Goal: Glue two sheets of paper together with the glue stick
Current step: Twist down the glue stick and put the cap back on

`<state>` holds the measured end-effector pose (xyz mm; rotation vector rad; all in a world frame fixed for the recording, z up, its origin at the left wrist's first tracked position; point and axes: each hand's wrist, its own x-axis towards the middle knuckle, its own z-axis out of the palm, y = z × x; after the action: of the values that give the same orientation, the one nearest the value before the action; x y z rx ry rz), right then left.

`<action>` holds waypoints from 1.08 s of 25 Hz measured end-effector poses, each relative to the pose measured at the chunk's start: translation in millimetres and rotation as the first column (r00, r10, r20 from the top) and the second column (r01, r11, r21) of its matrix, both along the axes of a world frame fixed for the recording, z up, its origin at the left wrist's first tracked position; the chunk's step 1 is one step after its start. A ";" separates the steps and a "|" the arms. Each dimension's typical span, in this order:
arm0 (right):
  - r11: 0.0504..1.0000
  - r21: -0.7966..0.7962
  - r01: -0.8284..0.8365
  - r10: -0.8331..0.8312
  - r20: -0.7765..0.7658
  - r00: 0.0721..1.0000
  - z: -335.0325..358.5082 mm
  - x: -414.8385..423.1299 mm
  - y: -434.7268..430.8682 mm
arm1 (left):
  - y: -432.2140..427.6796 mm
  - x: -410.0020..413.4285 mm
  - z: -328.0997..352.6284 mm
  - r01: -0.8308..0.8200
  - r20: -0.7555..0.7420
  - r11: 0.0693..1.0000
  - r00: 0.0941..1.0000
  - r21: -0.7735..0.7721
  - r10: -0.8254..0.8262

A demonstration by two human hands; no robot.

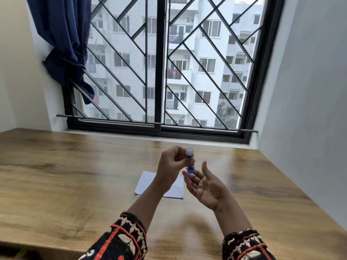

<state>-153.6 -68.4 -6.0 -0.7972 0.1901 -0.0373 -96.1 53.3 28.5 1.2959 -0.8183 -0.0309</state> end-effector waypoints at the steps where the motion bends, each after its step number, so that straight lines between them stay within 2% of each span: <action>1: 0.999 -0.049 -0.008 0.006 -0.053 0.999 0.3 1.4 -0.4 | 0.3 0.3 0.1 0.017 0.006 1.000 1.000 0.011 -0.017; 3: 0.997 -0.078 -0.014 0.006 -0.096 0.995 0.0 3.4 -0.2 | -0.3 -0.4 0.3 0.040 0.022 0.999 0.999 0.035 -0.041; 6: 1.000 0.010 0.000 0.000 -0.080 0.997 0.1 5.4 1.7 | -0.7 -2.3 -0.7 0.018 0.023 0.999 1.000 0.033 -0.018; 9: 0.994 0.105 0.006 -0.008 0.019 1.000 -2.2 4.5 1.3 | -0.9 0.0 -3.9 -0.042 -0.021 0.999 0.999 0.000 0.042; 12: 0.996 0.084 0.025 -0.034 0.109 0.994 -3.0 2.3 0.2 | -0.5 2.2 -5.4 -0.034 -0.006 0.999 0.999 0.016 0.034; 14: 0.998 0.059 0.030 -0.034 0.067 0.997 -0.9 2.0 0.5 | 0.6 2.1 -4.5 0.008 0.007 1.000 1.000 0.014 -0.008; 17: 0.998 -0.056 -0.001 -0.004 -0.086 0.996 1.7 3.9 1.5 | 0.7 0.2 -1.9 0.027 0.044 0.999 0.999 0.034 -0.028; 19: 0.996 -0.090 -0.024 0.013 -0.118 0.993 1.6 5.1 2.3 | 0.8 -2.5 -0.8 0.025 0.061 0.998 0.998 0.049 -0.027; 24: 0.997 0.074 -0.018 0.023 -0.076 0.997 -0.8 5.9 2.8 | 2.1 -4.1 -2.9 -0.019 0.003 0.999 1.000 0.045 0.019; 27: 0.993 0.114 -0.004 0.004 -0.003 1.000 -4.5 5.5 1.3 | 3.3 -2.7 -5.2 -0.040 -0.026 0.999 0.999 0.030 0.041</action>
<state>-148.0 -67.1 -10.5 -0.6839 0.1925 -0.0212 -98.8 56.6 23.3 1.3366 -0.7713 -0.0279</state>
